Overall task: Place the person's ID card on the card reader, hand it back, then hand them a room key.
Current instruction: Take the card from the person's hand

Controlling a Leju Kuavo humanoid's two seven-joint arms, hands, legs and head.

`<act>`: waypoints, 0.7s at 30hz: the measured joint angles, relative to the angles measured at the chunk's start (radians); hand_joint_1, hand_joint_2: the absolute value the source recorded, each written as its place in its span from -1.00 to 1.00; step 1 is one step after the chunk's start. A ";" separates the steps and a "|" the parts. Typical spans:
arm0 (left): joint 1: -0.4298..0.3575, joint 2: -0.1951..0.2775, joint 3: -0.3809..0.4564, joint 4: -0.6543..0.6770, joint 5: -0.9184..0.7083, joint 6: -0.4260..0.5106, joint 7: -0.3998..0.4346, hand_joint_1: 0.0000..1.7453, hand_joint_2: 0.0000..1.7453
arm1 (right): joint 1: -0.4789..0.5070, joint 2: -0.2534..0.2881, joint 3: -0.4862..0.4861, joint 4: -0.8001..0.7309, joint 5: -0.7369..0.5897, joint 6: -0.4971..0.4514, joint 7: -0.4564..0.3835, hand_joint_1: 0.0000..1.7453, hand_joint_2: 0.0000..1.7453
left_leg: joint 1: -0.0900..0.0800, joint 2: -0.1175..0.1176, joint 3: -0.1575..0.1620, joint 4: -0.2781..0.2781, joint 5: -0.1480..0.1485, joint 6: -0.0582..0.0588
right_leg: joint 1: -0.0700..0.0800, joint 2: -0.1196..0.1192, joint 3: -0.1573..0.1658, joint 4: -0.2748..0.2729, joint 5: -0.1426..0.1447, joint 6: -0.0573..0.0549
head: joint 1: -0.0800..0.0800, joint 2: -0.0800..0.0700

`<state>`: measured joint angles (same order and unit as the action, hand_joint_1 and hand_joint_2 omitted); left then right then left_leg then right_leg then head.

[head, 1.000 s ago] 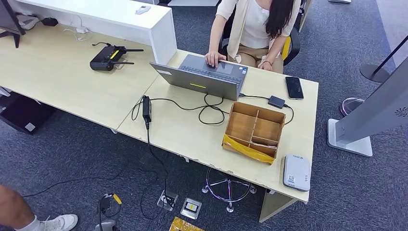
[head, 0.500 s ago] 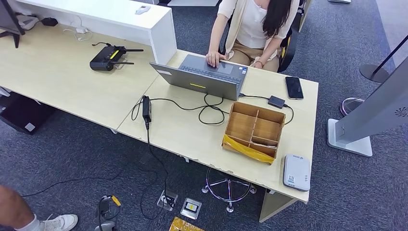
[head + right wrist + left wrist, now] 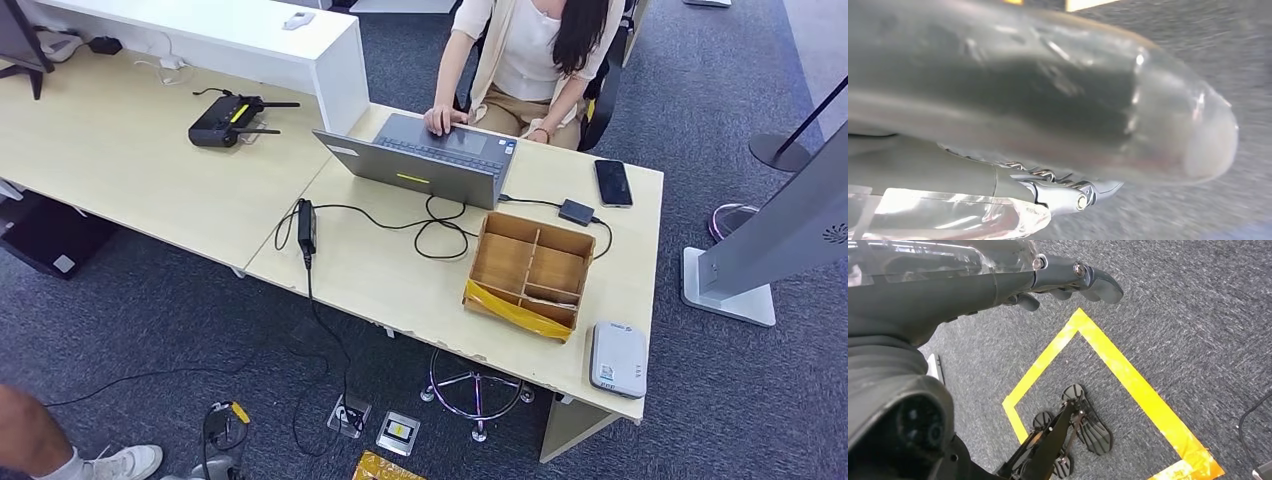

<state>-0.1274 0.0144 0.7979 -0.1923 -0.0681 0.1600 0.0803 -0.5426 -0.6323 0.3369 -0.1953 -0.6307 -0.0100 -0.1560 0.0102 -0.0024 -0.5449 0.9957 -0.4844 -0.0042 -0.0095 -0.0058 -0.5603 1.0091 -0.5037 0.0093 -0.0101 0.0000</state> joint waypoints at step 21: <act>-0.001 0.034 -0.002 0.012 -0.060 -0.074 0.026 -1.00 -1.00 | -0.391 0.018 0.046 -0.051 0.257 0.311 -0.173 -1.00 -1.00 | 0.001 -0.002 -0.001 0.000 0.002 0.001 | 0.001 -0.003 0.000 0.002 0.000 0.000 | 0.000 0.000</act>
<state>-0.1288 0.0482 0.7958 -0.1799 -0.1280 0.0860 0.1064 -0.9340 -0.6144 0.3827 -0.2466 -0.3734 0.3005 -0.3290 0.0109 -0.0041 -0.5464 0.9955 -0.4829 -0.0029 -0.0087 -0.0083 -0.5599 1.0108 -0.5033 0.0097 -0.0102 0.0000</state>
